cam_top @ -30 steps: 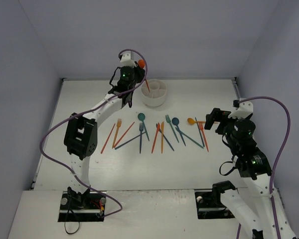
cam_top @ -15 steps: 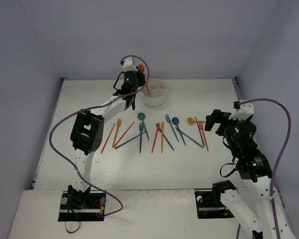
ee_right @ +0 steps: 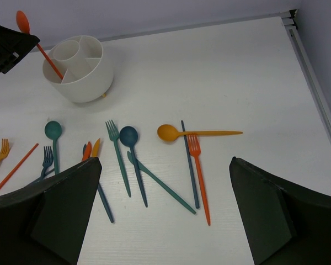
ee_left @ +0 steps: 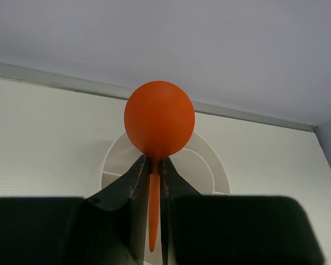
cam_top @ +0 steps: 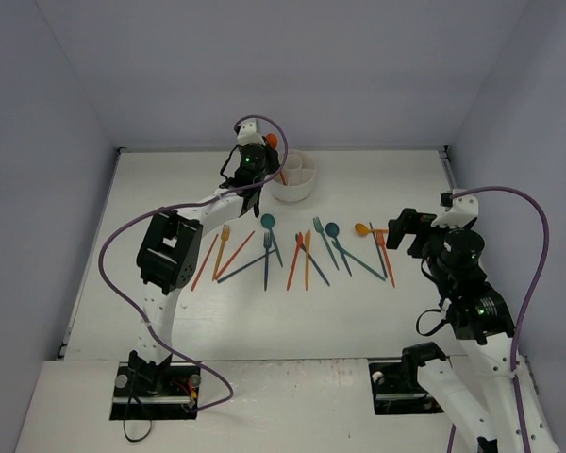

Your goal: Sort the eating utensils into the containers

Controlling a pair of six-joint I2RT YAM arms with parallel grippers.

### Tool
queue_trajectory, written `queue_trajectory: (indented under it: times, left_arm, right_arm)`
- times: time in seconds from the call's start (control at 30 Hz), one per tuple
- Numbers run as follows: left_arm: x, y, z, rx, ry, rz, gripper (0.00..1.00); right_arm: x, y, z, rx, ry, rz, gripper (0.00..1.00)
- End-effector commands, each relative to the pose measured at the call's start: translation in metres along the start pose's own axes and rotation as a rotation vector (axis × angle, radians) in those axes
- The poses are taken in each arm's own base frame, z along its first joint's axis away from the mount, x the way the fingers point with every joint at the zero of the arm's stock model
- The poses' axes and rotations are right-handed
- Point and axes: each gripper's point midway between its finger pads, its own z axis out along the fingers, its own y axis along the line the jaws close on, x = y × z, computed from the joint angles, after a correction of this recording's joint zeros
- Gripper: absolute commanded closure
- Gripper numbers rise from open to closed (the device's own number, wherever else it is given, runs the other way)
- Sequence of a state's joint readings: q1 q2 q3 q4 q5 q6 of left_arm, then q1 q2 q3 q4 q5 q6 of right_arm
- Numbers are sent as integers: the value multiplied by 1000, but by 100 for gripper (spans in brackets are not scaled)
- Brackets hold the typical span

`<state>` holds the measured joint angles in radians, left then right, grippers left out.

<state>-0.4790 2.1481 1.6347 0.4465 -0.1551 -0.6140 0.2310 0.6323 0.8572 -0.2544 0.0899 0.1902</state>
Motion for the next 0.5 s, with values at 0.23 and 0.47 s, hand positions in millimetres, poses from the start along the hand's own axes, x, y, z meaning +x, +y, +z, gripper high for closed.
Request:
queue_trajectory:
  times: [0.23,0.47]
  left_arm:
    - [-24,-20,-8,55,-74,-53,98]
    - [-15,-14,-12,43,-54,-58,90]
  right_arm:
    - [-6,7,4,-27,-30,2,0]
    - [-9,7,3,-27,-38,5,0]
